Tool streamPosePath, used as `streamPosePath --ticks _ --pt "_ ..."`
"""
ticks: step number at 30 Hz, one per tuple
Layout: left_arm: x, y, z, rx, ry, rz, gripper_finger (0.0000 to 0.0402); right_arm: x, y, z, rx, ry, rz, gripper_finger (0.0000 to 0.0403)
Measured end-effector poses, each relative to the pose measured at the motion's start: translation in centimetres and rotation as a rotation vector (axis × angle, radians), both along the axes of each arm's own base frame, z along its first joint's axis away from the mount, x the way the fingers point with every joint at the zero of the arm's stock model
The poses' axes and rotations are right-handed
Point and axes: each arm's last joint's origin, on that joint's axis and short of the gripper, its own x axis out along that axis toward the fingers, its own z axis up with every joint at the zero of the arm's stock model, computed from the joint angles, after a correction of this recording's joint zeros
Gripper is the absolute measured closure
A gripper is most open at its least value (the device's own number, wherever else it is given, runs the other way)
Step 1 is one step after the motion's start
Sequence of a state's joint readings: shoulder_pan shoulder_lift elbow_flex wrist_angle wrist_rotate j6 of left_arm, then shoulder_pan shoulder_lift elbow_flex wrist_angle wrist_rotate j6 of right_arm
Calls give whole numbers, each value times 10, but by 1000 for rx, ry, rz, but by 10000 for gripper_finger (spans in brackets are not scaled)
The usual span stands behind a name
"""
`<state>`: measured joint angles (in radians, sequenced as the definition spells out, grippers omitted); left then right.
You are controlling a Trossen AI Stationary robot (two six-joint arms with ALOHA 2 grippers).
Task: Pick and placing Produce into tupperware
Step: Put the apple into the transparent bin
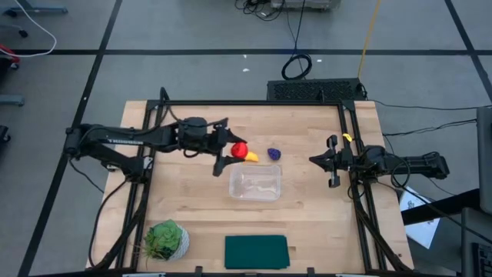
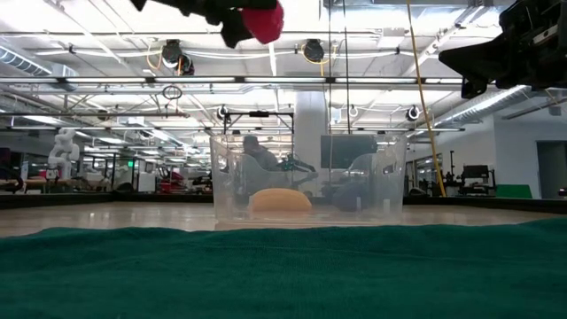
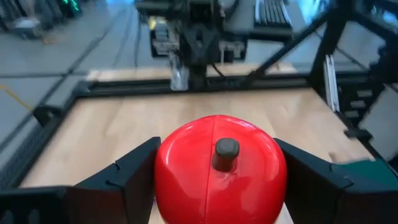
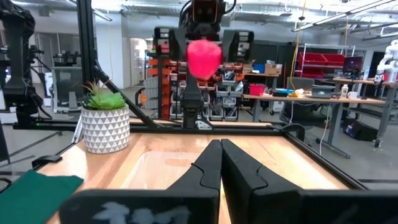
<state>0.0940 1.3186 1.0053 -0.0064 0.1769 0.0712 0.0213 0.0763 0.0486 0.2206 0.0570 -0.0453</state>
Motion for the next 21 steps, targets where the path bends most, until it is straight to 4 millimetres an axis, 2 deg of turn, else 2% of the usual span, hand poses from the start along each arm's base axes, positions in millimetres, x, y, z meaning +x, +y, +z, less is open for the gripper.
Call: streamPosePath --ticks 3,12,21 --pt "13 1 3 1 35 -11 131 0 0 0 0 6 -2 403" --pt "48 4 -6 25 185 -30 131 1 0 -1 0 11 -2 403" --pt "77 6 -33 -5 403 -57 131 2 0 -1 0 13 -1 403"
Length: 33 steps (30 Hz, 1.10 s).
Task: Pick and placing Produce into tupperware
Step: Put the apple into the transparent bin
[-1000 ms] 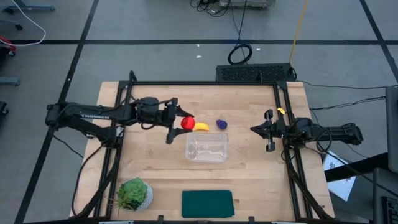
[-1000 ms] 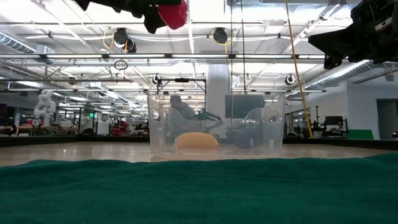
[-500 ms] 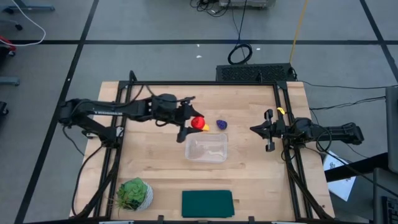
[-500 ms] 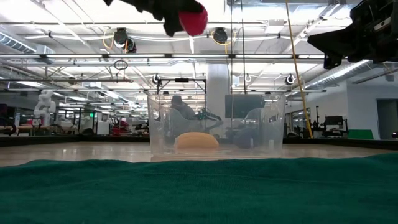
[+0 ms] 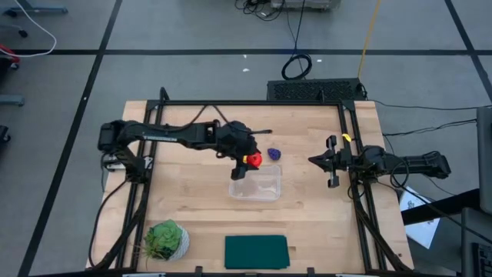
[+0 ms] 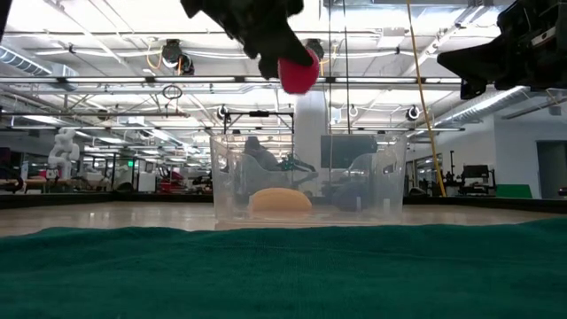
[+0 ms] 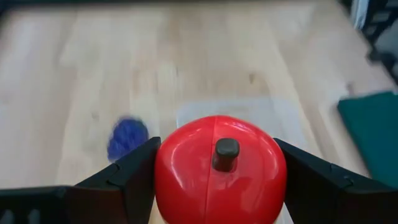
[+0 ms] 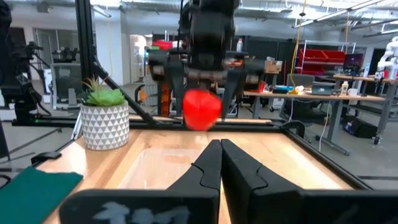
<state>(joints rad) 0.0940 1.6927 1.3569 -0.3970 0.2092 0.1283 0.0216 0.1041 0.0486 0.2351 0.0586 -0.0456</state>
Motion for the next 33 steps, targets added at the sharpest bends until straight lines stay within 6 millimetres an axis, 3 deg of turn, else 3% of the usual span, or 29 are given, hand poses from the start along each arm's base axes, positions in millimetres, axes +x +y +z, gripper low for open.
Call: streamPosePath --ticks 8,18,33 --pt "19 2 -14 -34 155 21 131 1 0 -1 0 7 0 403" --pt "26 -6 -33 -16 317 40 131 2 0 0 -1 8 -1 403" --pt "29 -24 -41 94 335 49 131 4 -1 -2 1 25 -21 403"
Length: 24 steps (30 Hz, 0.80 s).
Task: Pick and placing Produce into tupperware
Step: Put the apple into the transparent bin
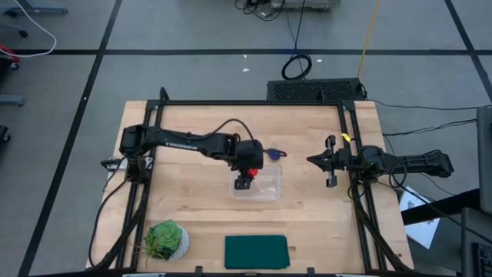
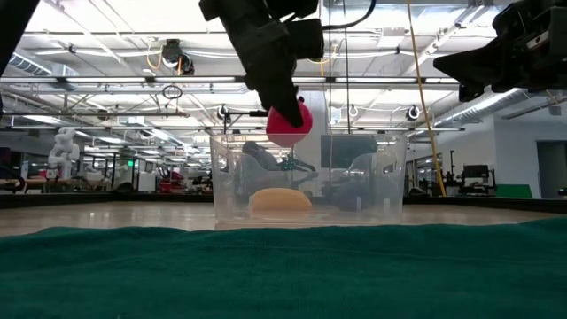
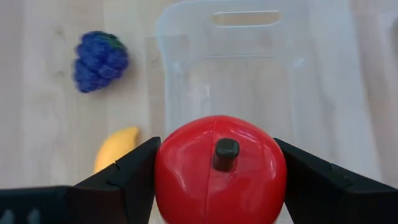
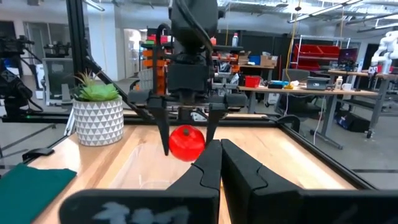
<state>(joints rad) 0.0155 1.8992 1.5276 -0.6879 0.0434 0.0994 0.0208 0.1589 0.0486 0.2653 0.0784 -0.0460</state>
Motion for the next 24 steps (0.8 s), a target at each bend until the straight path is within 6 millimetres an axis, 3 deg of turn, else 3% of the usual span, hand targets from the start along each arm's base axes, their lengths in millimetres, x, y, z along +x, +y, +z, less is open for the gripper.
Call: streamPosePath --ticks 24 --pt "10 -10 -33 32 68 -8 131 0 0 0 0 -2 0 403"
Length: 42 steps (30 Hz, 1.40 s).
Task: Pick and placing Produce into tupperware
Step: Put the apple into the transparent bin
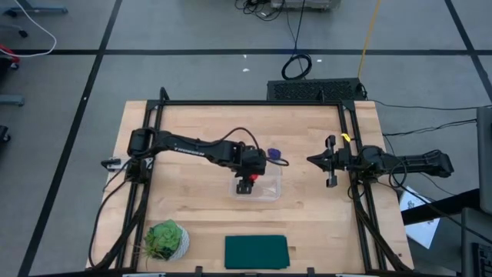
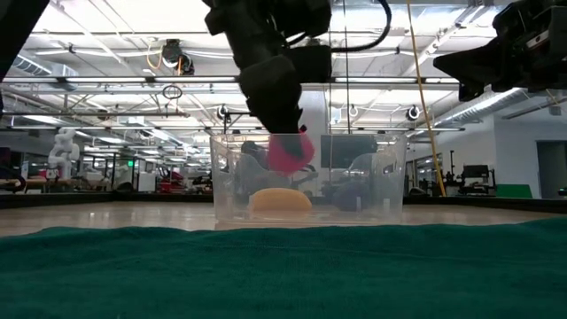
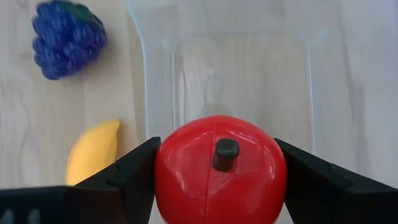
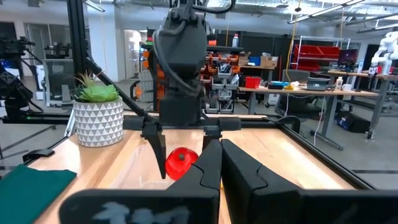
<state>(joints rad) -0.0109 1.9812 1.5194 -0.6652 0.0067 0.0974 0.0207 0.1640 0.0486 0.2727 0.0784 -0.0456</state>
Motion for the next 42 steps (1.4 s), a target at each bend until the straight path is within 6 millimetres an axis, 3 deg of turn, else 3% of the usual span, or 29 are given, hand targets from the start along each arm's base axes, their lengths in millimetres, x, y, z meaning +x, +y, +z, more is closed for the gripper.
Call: streamPosePath --ticks 24,42 --pt "-11 0 -30 -52 26 2 131 1 0 -1 0 9 0 403" --pt "-12 -2 -31 -84 31 -71 131 1 0 0 0 2 0 403"
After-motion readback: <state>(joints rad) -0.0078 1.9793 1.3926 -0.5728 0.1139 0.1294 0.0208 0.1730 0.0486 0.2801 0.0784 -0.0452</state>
